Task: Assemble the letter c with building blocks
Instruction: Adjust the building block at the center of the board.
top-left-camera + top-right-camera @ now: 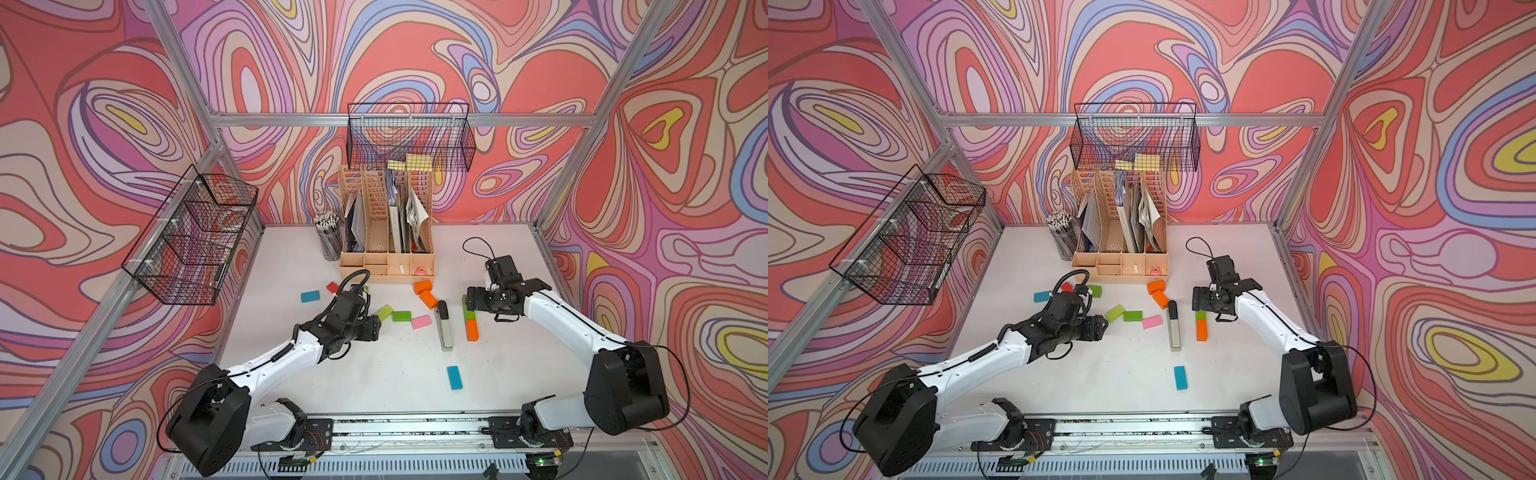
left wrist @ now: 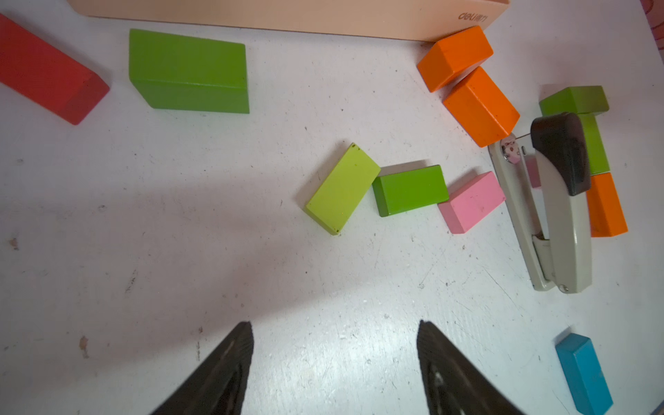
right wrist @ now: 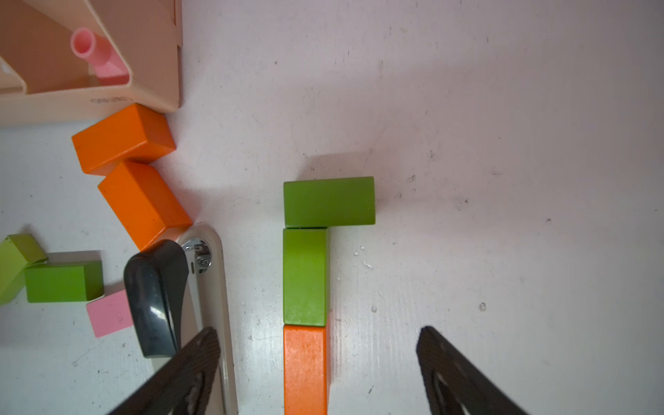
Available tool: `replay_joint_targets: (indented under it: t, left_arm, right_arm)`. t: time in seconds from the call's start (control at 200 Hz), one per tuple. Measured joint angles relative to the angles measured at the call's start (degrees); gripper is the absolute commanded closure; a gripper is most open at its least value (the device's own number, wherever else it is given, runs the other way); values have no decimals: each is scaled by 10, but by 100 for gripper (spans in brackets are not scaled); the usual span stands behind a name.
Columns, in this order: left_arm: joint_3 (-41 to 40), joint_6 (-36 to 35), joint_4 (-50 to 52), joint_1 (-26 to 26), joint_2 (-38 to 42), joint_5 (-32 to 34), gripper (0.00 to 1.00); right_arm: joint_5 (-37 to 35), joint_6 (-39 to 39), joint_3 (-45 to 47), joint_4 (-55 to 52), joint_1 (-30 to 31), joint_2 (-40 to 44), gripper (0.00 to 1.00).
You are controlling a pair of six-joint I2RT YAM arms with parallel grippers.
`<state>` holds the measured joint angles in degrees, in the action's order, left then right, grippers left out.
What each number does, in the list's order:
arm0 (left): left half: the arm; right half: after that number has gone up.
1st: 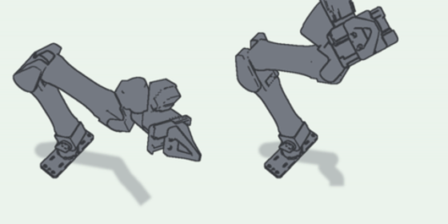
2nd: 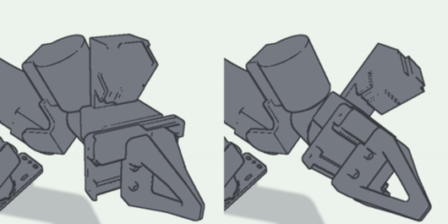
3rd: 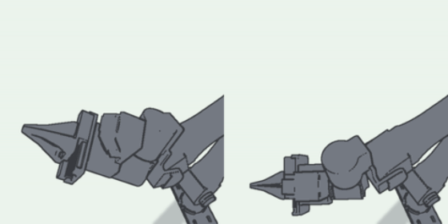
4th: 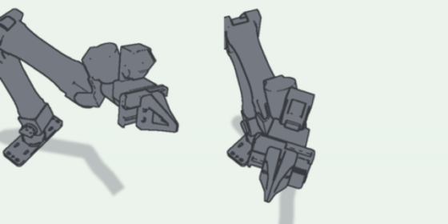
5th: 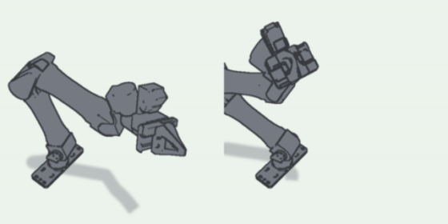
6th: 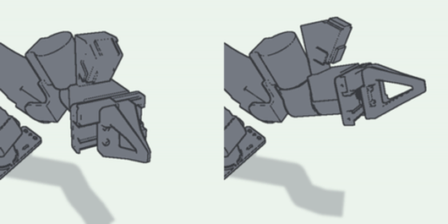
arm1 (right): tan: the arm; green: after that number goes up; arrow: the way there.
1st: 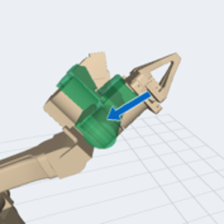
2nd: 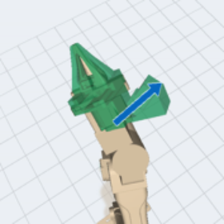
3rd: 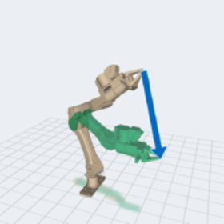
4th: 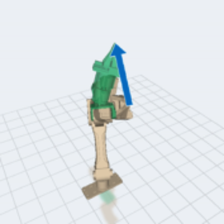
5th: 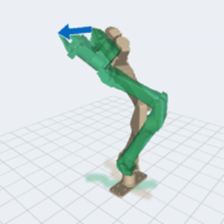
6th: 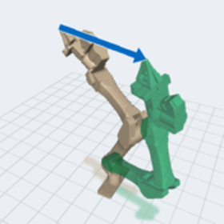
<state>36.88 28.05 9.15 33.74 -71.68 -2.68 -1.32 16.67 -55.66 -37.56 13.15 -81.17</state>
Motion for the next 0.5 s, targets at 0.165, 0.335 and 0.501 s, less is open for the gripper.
replay_joint_targets:
  t: [0.165,0.335,0.501]
  left_arm:
    - [0,0,1,0,0,4,27]
    - [0,0,0,0,1,6,27]
    - [0,0,0,0,16,12,27]
  right_arm:
    - [6,-10,3,-3,0,0,7]
    - [23,-12,3,-2,0,3,7]
    - [27,-12,5,-2,0,12,5]
